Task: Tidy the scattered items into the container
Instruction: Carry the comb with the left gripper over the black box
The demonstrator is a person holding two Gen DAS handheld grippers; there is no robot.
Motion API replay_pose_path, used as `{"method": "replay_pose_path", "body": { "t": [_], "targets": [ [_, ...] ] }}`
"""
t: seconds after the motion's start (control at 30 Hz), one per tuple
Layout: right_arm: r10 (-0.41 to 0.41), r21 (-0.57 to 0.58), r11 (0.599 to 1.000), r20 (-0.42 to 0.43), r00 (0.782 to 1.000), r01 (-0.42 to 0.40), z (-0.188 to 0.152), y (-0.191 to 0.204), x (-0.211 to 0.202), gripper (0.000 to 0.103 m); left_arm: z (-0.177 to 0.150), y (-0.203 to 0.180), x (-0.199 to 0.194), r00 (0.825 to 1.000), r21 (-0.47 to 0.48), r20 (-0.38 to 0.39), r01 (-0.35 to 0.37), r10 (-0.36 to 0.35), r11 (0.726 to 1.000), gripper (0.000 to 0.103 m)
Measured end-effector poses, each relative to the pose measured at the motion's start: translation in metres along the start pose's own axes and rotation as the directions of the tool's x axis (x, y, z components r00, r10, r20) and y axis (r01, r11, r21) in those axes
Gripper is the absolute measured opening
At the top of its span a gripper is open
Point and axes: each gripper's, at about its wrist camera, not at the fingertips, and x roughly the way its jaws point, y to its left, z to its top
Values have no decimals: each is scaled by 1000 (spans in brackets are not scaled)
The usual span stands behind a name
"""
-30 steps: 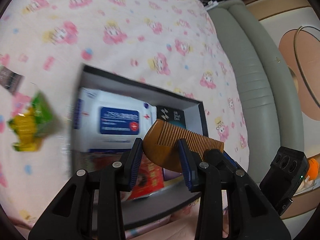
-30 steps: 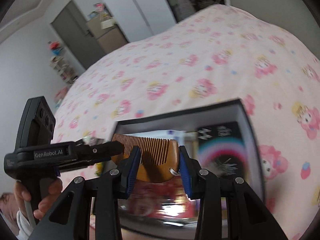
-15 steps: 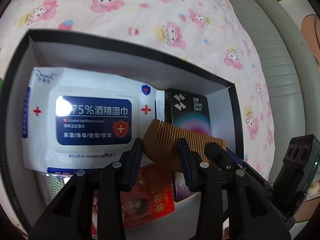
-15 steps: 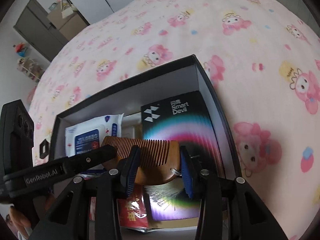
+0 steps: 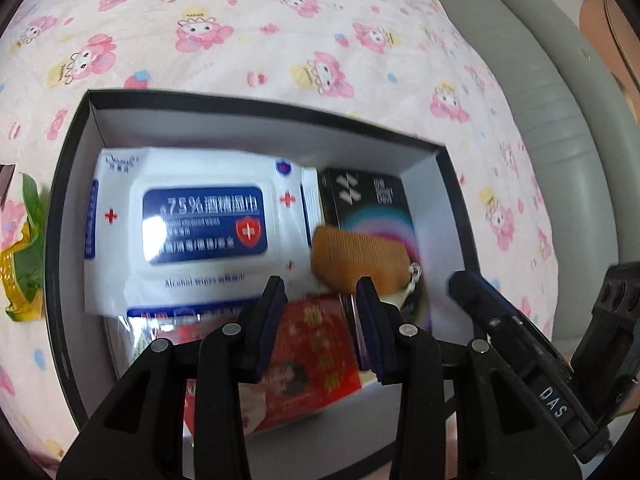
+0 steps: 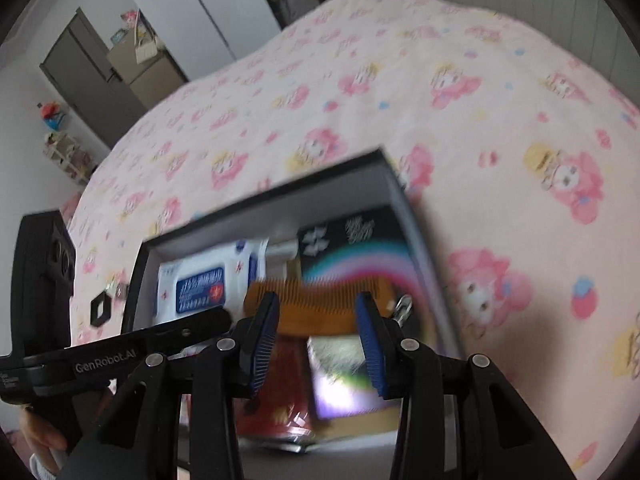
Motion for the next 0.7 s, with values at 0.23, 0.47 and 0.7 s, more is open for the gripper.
{"method": "replay_pose_path", "body": {
  "t": [0.23,0.47,0.7],
  "targets": [
    [-107,-25,994,-144,984,104,-11,2,29,36,-5,-8,15,1000,16,-20,-24,24,1000,28],
    [-62,7,998,-246,967,66,-3,-11,60,36,2,0,7,998,-28,53,-38,40,999,25],
    [-69,19,997,-186,980,73,10,-12,65,34,10,10,7,997,-52,77,-11,15,999,25]
  ]
}}
